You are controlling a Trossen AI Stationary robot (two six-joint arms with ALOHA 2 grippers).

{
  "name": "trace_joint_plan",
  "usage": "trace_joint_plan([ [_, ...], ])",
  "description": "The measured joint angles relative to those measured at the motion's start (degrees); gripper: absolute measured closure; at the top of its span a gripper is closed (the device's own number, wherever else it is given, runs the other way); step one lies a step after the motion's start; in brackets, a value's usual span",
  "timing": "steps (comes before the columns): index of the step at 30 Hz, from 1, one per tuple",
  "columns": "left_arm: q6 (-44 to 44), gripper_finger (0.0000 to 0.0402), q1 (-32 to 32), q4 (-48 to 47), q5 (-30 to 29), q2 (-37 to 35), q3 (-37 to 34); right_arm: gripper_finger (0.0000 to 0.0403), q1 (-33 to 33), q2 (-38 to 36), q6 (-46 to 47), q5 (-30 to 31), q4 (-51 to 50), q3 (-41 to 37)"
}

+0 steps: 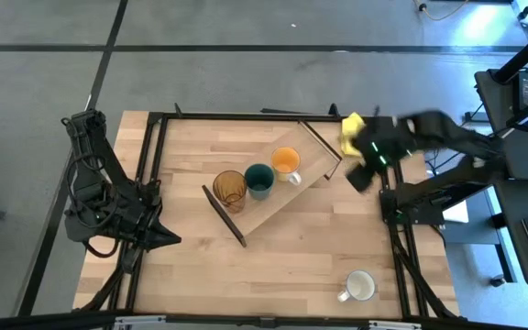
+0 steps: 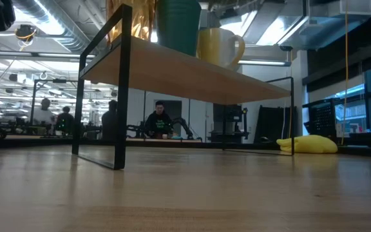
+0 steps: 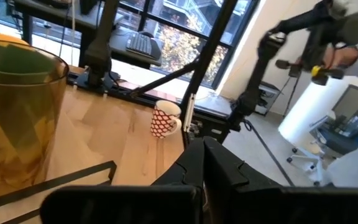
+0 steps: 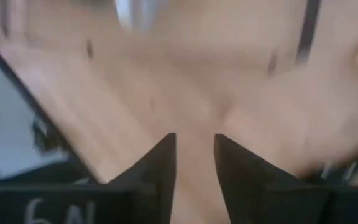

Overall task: Stack small to large cups/mugs on shelf
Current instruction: Put the red patterned mug on the shelf

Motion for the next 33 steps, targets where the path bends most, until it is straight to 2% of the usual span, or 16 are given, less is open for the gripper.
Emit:
trace_joint_plan([
  [5, -0.31, 0.0401, 0.01, -1.95, 0.69, 0.00, 0.00, 0.0278, 14.92, -10.40, 20.25, -1.02, -0.32, -15.26],
  [10, -1.03, 0.0401, 0.02, -2.07, 0.69, 0.00, 0.00, 0.0286, 27.47, -13.96, 39.00, -1.39, 1.70, -23.92],
  [16, -1.93, 0.0401, 0.02, -2.25, 0.82, -0.02, 0.00, 0.0287, 38.63, -14.07, 56.22, -5.54, 14.79, -32.57],
  [20, -1.90, 0.0401, 0.00, -2.88, 0.87, 0.00, 0.00, 0.0288, 45.77, -13.67, 66.82, -5.58, 25.92, -38.19],
  [27, -1.90, 0.0401, 0.02, -4.32, 1.70, -0.02, 0.00, 0.0288, 55.11, -9.31, 77.19, -3.04, 36.00, -42.94],
  [33, -1.95, 0.0401, 0.02, -4.44, 3.32, 0.00, 0.00, 0.0288, 56.66, -3.43, 79.70, 1.07, 43.17, -43.00],
])
